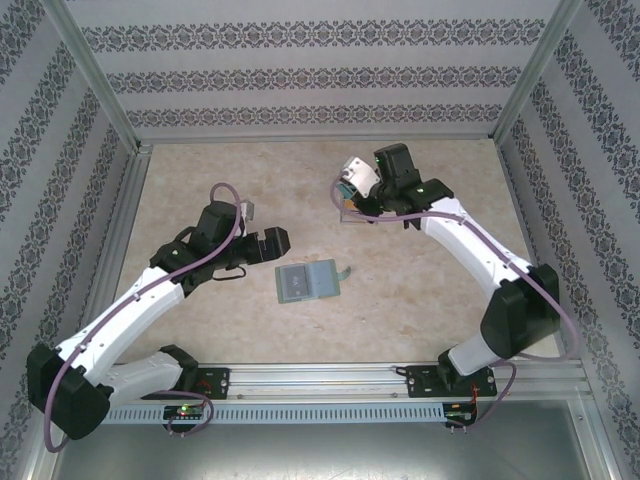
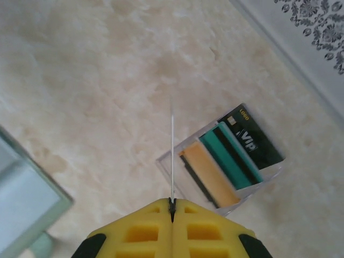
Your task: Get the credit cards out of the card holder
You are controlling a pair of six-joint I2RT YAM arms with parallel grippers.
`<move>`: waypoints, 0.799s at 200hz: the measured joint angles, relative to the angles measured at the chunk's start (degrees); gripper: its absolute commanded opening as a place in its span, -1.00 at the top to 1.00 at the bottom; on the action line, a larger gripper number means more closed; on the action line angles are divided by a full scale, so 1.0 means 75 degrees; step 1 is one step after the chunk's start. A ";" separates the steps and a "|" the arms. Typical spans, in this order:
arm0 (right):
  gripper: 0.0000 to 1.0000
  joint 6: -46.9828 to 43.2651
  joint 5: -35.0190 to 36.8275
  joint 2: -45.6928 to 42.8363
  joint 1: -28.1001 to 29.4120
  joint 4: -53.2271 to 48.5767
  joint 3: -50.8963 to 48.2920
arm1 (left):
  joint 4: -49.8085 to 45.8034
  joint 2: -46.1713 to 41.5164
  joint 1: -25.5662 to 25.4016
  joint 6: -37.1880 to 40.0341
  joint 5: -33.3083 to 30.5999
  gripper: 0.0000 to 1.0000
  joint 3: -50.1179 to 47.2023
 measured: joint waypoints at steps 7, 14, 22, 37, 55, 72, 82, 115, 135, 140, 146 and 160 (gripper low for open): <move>1.00 -0.0402 0.0152 0.0169 0.0079 -0.0017 0.0082 | -0.0055 -0.0087 0.0000 0.0000 -0.0038 -0.99 -0.0067; 1.00 -0.0766 0.0289 0.0341 0.0146 -0.0032 0.0154 | -0.0102 -0.0169 0.0000 -0.0003 -0.0087 -0.99 -0.0140; 1.00 -0.1131 0.0423 0.0530 0.0192 -0.0041 0.0221 | -0.0169 -0.0245 0.0000 -0.0003 -0.0119 -0.99 -0.0204; 1.00 -0.1737 0.0667 0.0941 0.0262 -0.0093 0.0405 | -0.0294 -0.0376 0.0000 -0.0006 -0.0172 -0.99 -0.0291; 1.00 -0.2305 0.0968 0.1399 0.0254 -0.0122 0.0650 | -0.0458 -0.0510 0.0000 -0.0009 -0.0254 -0.99 -0.0303; 1.00 -0.2675 0.1186 0.1676 0.0204 -0.0128 0.0775 | -0.0533 -0.0653 0.0000 -0.0009 -0.0315 -0.99 -0.0309; 1.00 -0.2830 0.1282 0.1813 0.0157 -0.0122 0.0871 | -0.0560 -0.0749 0.0000 -0.0015 -0.0344 -0.99 -0.0332; 1.00 -0.3156 0.1574 0.2078 0.0050 -0.0020 0.1099 | -0.0670 -0.0944 0.0000 -0.0067 -0.0455 -0.99 -0.0440; 1.00 -0.3308 0.1708 0.2212 -0.0020 0.0087 0.1174 | -0.0714 -0.1008 0.0000 -0.0096 -0.0516 -0.99 -0.0481; 1.00 -0.3319 0.1719 0.2253 -0.0047 0.0131 0.1180 | -0.0720 -0.1020 0.0000 -0.0096 -0.0519 -0.99 -0.0487; 1.00 -0.3340 0.1746 0.2299 -0.0058 0.0163 0.1183 | -0.0740 -0.1023 0.0000 -0.0096 -0.0539 -0.99 -0.0493; 1.00 -0.3395 0.1804 0.2416 -0.0111 0.0213 0.1189 | -0.0781 -0.1029 0.0000 -0.0096 -0.0551 -0.99 -0.0501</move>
